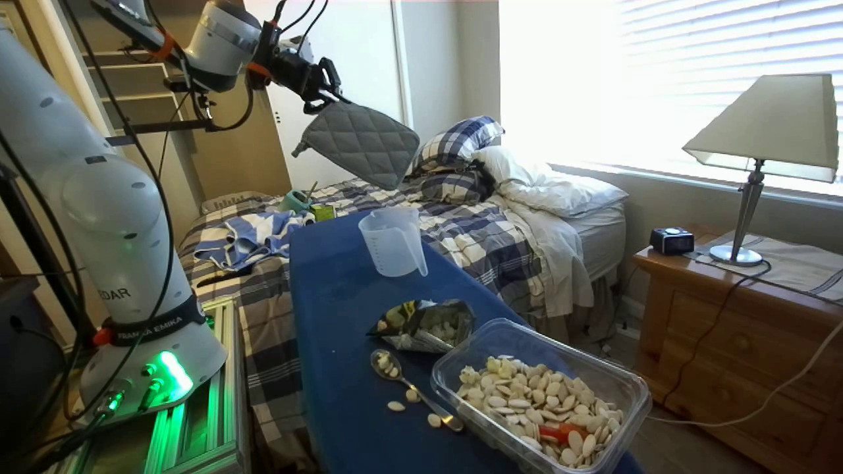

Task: Put the grey pot placemat on top of the clear jug.

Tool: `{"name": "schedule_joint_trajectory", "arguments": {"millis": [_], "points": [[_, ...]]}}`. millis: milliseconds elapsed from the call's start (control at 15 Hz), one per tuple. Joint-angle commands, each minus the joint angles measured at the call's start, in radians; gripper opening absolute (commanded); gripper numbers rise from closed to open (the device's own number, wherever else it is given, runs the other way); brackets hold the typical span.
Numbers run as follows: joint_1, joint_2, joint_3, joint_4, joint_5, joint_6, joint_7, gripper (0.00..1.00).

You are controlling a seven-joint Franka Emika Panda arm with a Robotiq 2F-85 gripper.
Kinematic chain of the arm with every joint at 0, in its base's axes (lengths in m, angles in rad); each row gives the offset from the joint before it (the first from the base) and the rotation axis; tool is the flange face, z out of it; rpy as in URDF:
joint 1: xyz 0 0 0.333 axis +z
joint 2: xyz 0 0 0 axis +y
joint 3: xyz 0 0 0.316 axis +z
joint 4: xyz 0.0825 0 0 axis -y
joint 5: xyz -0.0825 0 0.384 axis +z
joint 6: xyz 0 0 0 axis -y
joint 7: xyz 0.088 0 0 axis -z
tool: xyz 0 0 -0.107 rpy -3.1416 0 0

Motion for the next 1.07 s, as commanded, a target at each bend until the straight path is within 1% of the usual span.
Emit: {"name": "schedule_joint_trajectory", "arguments": {"millis": [0, 200, 733, 867, 1000], "points": [[0.015, -0.072, -0.043, -0.082, -0.034, 0.024, -0.034, 0.03], [0.015, -0.096, -0.072, -0.127, -0.043, 0.053, -0.043, 0.03], [-0.007, -0.063, -0.130, -0.174, -0.121, 0.251, -0.033, 0.03], [-0.007, -0.056, -0.130, -0.176, -0.108, 0.258, -0.041, 0.03], [-0.005, -0.053, -0.124, -0.177, -0.092, 0.239, -0.047, 0.03]]}}
